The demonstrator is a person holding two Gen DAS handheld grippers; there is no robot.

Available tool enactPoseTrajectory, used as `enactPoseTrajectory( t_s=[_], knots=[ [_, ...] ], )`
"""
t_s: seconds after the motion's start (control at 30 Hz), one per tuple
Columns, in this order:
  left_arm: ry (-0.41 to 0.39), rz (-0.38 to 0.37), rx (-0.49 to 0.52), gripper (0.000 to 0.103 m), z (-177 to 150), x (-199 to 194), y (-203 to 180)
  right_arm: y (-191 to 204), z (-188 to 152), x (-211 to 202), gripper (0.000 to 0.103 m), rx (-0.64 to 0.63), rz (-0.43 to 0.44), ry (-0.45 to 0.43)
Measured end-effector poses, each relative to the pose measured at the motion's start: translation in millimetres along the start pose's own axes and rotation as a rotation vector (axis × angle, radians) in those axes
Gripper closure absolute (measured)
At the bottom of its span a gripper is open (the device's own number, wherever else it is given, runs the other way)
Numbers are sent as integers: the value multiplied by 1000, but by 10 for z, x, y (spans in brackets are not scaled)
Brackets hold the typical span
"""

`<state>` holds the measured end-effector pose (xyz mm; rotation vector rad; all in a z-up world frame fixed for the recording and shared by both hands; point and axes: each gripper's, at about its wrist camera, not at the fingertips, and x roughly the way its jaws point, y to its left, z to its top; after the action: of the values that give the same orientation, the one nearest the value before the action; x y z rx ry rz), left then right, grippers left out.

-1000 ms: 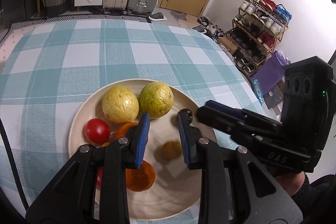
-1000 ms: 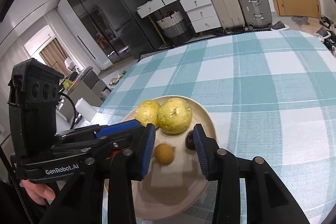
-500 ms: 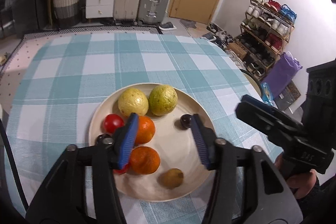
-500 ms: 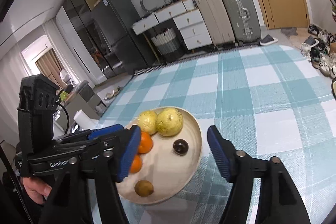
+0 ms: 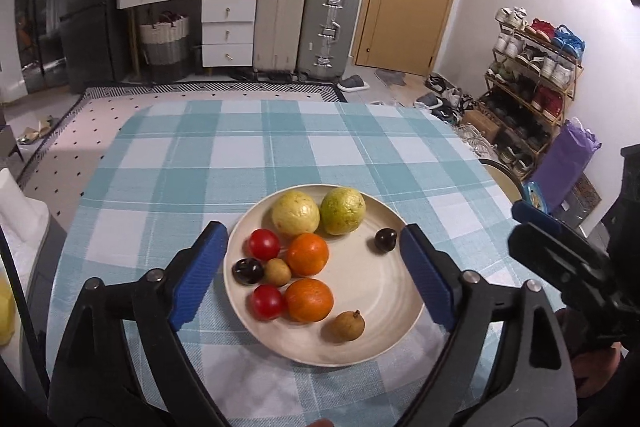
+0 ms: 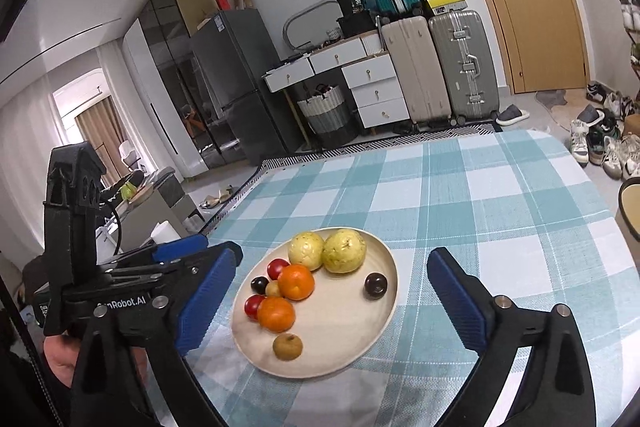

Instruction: Organize fruits

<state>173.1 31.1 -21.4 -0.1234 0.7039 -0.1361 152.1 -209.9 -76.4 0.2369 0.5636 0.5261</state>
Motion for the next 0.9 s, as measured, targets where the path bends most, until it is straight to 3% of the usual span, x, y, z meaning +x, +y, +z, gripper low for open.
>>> enactPoseTrajectory(
  t_s=[0.13,0.53,0.9],
  knots=[
    [-41,23,-6,1,-46,-165,13,55,-17,-95,2,-14,-5,-14],
    [-192,82,10,1,-193,-672,-7,287,-97,-460,0,-65,-23,-97],
    [-306,118,9,1,-449,-970,99,520,-225,-745,0,-165,-103,-191]
  ],
)
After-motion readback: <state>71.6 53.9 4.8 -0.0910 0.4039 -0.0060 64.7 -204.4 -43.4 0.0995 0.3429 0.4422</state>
